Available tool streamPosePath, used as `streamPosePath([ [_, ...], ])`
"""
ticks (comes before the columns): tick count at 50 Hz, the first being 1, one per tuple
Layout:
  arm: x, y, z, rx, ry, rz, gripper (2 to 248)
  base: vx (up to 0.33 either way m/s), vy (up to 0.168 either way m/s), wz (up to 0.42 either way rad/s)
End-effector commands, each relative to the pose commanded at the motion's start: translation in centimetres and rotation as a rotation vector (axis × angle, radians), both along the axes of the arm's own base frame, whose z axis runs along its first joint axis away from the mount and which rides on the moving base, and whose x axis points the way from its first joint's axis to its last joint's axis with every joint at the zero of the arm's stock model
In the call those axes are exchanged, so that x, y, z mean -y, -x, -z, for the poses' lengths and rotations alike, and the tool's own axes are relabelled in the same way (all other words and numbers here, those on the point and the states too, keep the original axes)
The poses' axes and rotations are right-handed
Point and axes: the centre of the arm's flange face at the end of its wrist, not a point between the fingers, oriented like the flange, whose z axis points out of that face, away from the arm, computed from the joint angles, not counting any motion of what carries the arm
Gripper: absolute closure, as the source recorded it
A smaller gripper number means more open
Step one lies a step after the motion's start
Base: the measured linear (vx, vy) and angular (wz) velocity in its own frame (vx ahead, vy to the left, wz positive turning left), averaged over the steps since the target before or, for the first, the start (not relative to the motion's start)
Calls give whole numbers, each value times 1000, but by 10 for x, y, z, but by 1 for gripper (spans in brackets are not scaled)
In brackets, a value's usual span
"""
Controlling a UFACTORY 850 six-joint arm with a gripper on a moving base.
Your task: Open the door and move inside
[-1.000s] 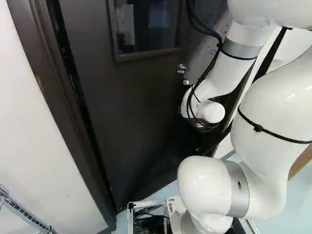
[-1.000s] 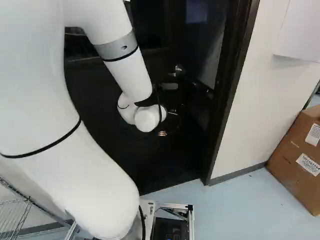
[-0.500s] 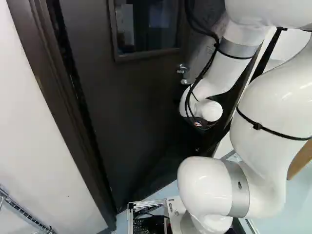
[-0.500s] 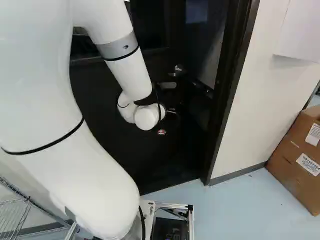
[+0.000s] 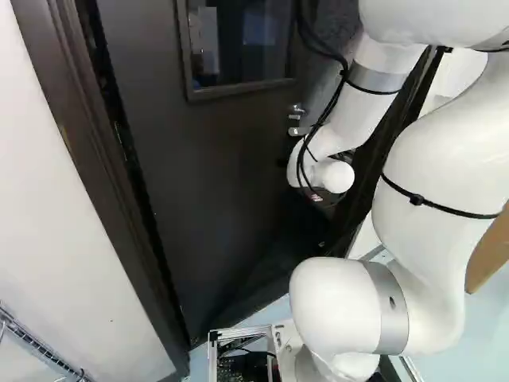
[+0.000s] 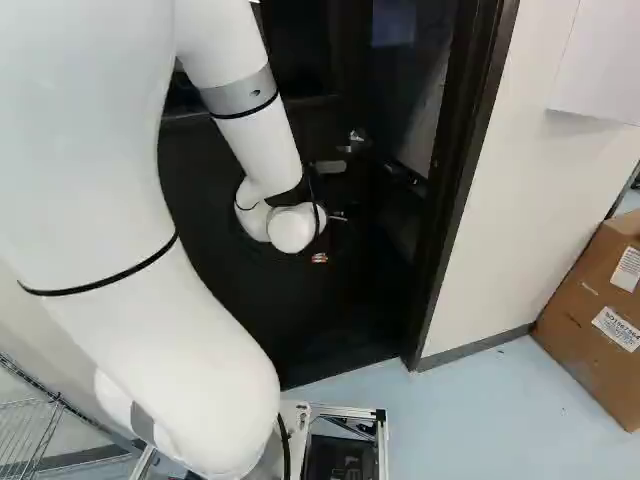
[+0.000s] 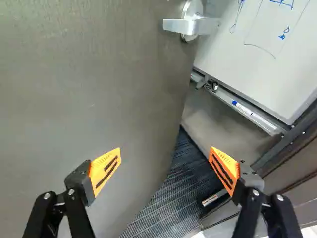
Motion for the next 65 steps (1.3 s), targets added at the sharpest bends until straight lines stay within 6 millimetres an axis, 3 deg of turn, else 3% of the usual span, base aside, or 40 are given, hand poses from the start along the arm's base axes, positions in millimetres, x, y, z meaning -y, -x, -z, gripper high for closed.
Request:
streamPosePath([
  [32, -23, -26, 0, 4, 1, -67, 3, 0, 0, 0],
  [65, -49, -39, 1, 6, 4, -137, 3, 0, 0, 0],
])
